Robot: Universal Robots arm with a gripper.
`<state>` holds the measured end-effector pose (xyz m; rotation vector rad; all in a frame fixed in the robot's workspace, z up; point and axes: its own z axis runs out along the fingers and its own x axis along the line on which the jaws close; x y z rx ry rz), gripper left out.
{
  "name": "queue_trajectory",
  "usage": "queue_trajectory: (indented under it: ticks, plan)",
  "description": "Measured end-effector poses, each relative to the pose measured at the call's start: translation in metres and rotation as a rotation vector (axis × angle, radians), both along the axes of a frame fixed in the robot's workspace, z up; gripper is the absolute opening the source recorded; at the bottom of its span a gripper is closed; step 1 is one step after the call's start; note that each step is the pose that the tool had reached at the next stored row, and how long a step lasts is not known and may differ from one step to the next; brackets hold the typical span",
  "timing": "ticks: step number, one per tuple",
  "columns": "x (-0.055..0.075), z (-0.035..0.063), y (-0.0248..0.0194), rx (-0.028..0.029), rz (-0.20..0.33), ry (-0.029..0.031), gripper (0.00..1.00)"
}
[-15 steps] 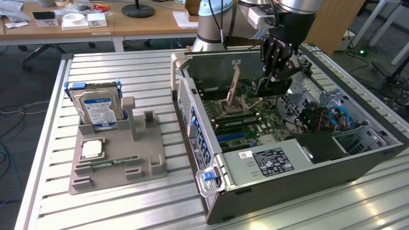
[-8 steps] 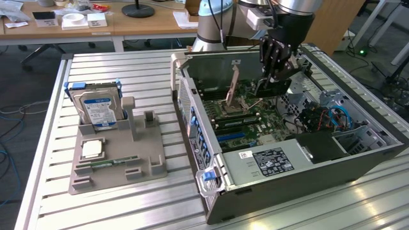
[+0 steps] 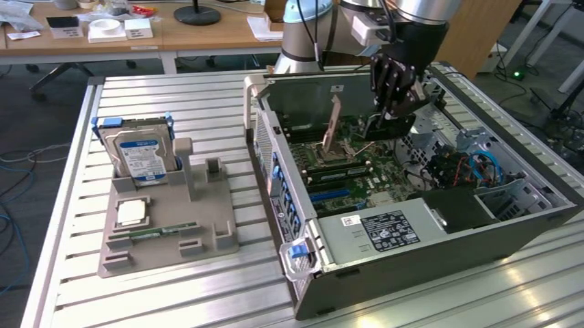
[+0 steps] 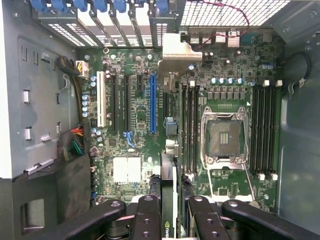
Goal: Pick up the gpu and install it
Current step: 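Insert the gpu into the slot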
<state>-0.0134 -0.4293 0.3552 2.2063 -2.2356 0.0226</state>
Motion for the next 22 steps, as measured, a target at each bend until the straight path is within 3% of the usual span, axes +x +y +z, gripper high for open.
queue_trajectory:
  ticks: [6,12,22]
  plan:
    - [-0.0002,-0.0004,-0.0008,-0.0001,0.002,-0.0001,0.26]
    - [-0.0024,-0.0025,-0.0051,0.0004,0.005,-0.0004,0.26]
    - [-0.0070,-0.0091,-0.0058,0.0007,0.014,-0.0016,0.26]
